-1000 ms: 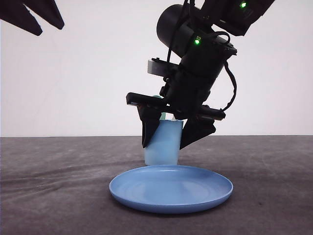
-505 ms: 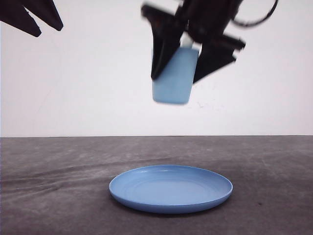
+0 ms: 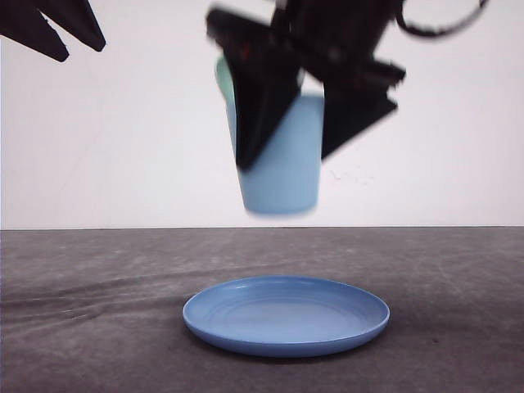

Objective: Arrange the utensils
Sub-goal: 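Lift the cup with the right gripper and set it onto the plate center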

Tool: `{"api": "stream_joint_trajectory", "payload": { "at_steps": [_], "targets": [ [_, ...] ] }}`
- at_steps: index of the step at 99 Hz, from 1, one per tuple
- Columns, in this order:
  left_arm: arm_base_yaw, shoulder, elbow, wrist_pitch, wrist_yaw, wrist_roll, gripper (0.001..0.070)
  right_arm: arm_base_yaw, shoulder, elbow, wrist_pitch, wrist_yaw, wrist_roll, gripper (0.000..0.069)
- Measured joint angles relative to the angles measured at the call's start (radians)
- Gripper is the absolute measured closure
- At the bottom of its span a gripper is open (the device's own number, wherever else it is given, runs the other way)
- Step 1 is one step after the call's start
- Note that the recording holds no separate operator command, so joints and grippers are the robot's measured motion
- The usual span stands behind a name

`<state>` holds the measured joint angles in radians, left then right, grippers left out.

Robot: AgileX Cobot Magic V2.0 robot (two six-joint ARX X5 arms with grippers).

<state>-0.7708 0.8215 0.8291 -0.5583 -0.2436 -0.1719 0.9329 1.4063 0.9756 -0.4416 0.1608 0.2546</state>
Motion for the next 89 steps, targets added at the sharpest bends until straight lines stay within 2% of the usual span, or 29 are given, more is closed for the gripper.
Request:
{"api": "stream_joint_trajectory", "payload": {
  "at_steps": [35, 57, 89],
  "targets": [
    [0.000, 0.000, 0.000, 0.000, 0.000, 0.000, 0.0470, 0.023, 0.006, -0.245, 0.291, 0.031, 0.085, 0.0291],
    [0.000, 0.000, 0.000, 0.000, 0.000, 0.000, 0.0470, 0.031, 0.006, -0.292, 0.374, 0.095, 0.095, 0.0292],
    [0.000, 0.000, 0.000, 0.000, 0.000, 0.000, 0.0470, 0.035, 0.032, -0.293, 0.407, 0.098, 0.103, 0.0292]
  ]
}}
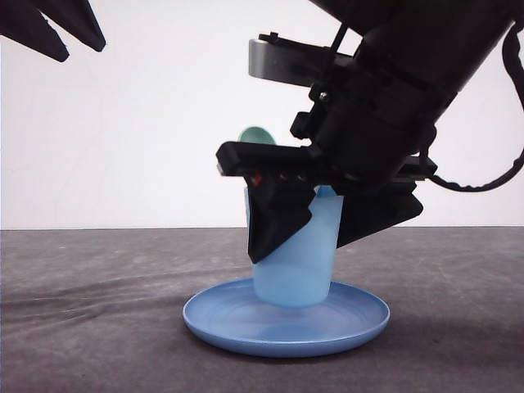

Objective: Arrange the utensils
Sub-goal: 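Lift the cup with the right gripper and set it onto the plate center, then open the right gripper and raise it away from the cup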

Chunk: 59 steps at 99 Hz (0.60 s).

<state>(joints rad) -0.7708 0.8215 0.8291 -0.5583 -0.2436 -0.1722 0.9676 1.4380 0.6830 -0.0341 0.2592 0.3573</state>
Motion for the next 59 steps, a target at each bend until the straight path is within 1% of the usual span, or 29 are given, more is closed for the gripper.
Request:
{"api": "stream_joint_trajectory", "payload": {
  "at_steps": [14, 39, 43, 53, 59],
  "targets": [
    [0.000, 0.000, 0.000, 0.000, 0.000, 0.000, 0.0470, 0.000, 0.033, 0.001, 0.014, 0.003, 0.012, 0.0292],
    [0.000, 0.000, 0.000, -0.001, 0.000, 0.000, 0.0470, 0.008, 0.038, 0.001, 0.019, 0.011, 0.022, 0.0289],
    [0.000, 0.000, 0.000, -0.001, 0.000, 0.000, 0.0470, 0.008, 0.039, 0.001, 0.018, 0.011, 0.026, 0.0267],
    [0.000, 0.000, 0.000, -0.001, 0.000, 0.000, 0.0470, 0.008, 0.042, 0.001, 0.014, 0.005, 0.038, 0.0170],
    [0.000, 0.000, 0.000, -0.001, 0.000, 0.000, 0.0470, 0.011, 0.044, 0.000, -0.003, 0.001, 0.041, 0.0141]
  ]
}}
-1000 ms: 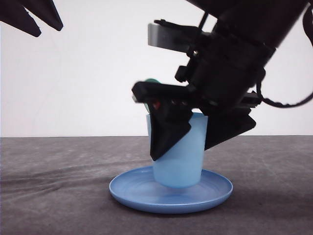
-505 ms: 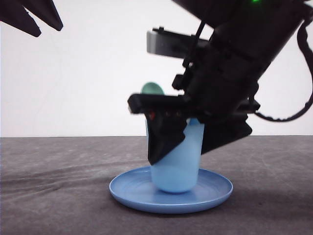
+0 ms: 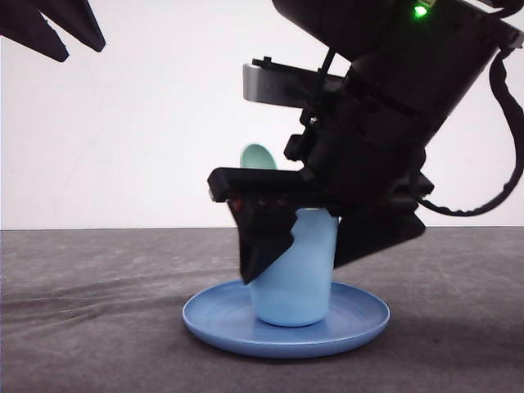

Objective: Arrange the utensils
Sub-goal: 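Open the right gripper and raise it away from the cup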

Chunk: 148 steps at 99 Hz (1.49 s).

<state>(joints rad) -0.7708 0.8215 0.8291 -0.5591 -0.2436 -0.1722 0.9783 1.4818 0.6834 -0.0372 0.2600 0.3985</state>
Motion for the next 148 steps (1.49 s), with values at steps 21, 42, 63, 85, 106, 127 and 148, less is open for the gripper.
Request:
{"api": "stream_joint_trajectory", "payload": {
  "at_steps": [21, 42, 63, 85, 106, 127, 148],
  "targets": [
    [0.000, 0.000, 0.000, -0.002, 0.000, 0.000, 0.0470, 0.003, -0.045, 0.006, -0.113, -0.011, 0.003, 0.0124],
    [0.000, 0.000, 0.000, -0.006, 0.000, 0.000, 0.0470, 0.014, -0.174, 0.043, -0.296, -0.050, 0.003, 0.0124],
    [0.000, 0.000, 0.000, -0.005, 0.000, 0.000, 0.0470, 0.036, -0.372, 0.083, -0.410, -0.051, 0.003, 0.0124],
    [0.000, 0.000, 0.000, -0.004, 0.000, -0.003, 0.0470, 0.029, -0.547, 0.192, -0.424, 0.029, -0.015, 0.0124],
    [0.000, 0.000, 0.000, 0.010, 0.000, -0.027, 0.0470, 0.020, -0.581, 0.268, -0.423, 0.083, -0.102, 0.0124],
    [0.000, 0.000, 0.000, 0.017, 0.000, -0.055, 0.0470, 0.016, -0.576, 0.268, -0.426, 0.084, -0.126, 0.0133],
    [0.000, 0.000, 0.000, 0.032, 0.000, -0.076, 0.0670, 0.016, -0.576, 0.268, -0.427, 0.121, -0.133, 0.0635]
  ]
}}
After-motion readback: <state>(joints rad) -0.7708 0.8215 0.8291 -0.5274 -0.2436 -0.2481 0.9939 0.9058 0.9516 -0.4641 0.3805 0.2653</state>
